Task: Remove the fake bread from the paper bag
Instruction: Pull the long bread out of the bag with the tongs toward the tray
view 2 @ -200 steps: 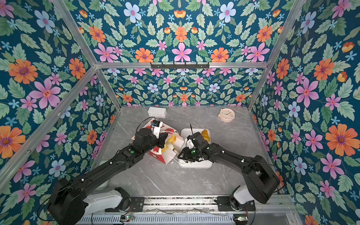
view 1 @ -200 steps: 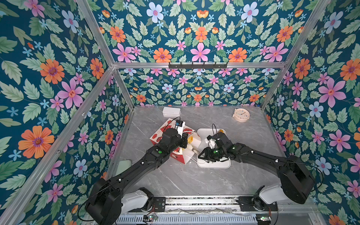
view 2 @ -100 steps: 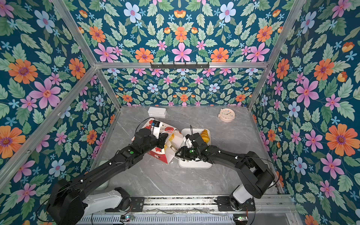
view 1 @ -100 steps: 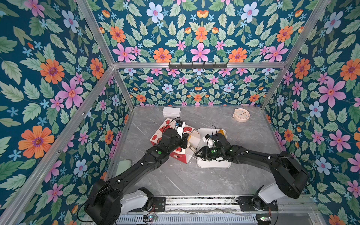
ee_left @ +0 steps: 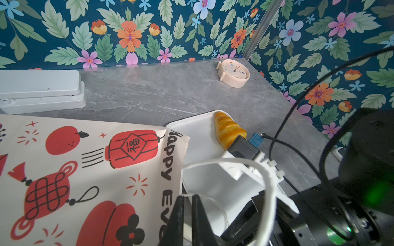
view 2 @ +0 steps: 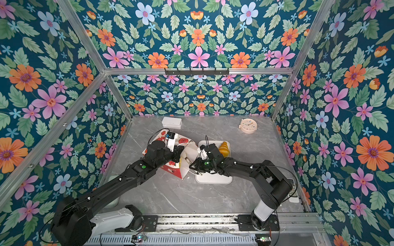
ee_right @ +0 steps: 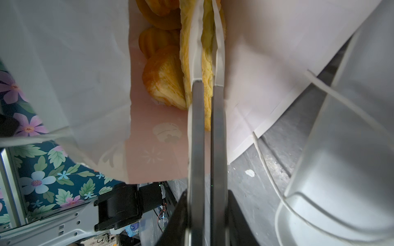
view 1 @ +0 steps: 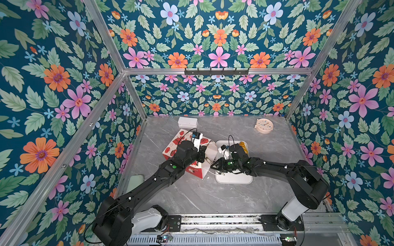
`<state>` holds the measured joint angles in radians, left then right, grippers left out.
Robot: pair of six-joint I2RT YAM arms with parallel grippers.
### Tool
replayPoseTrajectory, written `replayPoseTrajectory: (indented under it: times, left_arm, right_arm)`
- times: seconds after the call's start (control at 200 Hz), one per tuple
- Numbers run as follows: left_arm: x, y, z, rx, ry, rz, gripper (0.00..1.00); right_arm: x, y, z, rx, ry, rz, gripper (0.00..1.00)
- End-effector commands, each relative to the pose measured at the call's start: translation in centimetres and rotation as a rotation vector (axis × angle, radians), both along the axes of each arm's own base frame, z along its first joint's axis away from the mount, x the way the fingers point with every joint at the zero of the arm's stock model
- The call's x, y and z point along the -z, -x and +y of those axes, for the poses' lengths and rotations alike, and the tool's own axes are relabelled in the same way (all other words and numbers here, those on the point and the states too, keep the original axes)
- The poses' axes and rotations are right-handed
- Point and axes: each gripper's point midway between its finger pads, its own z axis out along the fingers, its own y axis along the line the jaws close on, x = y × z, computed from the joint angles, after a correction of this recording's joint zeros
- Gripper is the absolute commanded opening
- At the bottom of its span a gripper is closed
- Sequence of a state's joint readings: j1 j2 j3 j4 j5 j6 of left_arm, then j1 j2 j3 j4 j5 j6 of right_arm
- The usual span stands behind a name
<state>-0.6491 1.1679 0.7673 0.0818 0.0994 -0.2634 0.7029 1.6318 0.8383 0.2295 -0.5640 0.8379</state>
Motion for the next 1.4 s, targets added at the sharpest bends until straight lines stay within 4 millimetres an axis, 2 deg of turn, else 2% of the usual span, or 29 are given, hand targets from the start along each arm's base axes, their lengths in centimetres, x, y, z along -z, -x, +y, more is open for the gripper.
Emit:
replayPoseTrajectory:
  times: [0.0,0.22,0.37,0.66,0.875,1.115,1.245,1.395]
  left_arm:
    - [-0.9,-0.3,0.0,-0.017,0.022,-0.021,0.11]
    - [-1.1,-0.8,0.2,-0.042,0.022,-0.023,0.1]
    - [-1.5,-1.2,0.3,-0.056,0.023,-0.028,0.1]
    - [-1.5,-1.6,0.7,-0.09,0.019,-0.032,0.1]
    - [-1.2,-1.8,1.2,-0.117,0.013,-0.035,0.1]
    - [-1.0,-1.6,1.7,-0.128,0.009,-0.037,0.1]
    - [-0.5,-1.4,1.8,-0.123,0.01,-0.034,0.11]
    - [-0.2,-1.0,2.0,-0.119,0.012,-0.035,0.11]
  right_arm:
    - [-1.6,0.1,0.0,-0.009,-0.028,-0.047,0.2]
    - [-1.5,2.1,-2.1,-0.023,0.06,-0.017,0.13]
    - [-1.8,4.0,-4.1,-0.03,0.124,0.004,0.12]
    - [-4.4,7.2,-9.3,0.012,0.25,-0.039,0.12]
    - [-4.5,9.5,-13.0,0.036,0.373,-0.012,0.12]
    - [-5.1,9.8,-18.6,0.086,0.667,0.029,0.13]
    - [-6.4,9.1,-20.0,0.054,0.785,0.037,0.13]
    - [-6.6,7.9,-20.8,0.025,0.905,0.039,0.13]
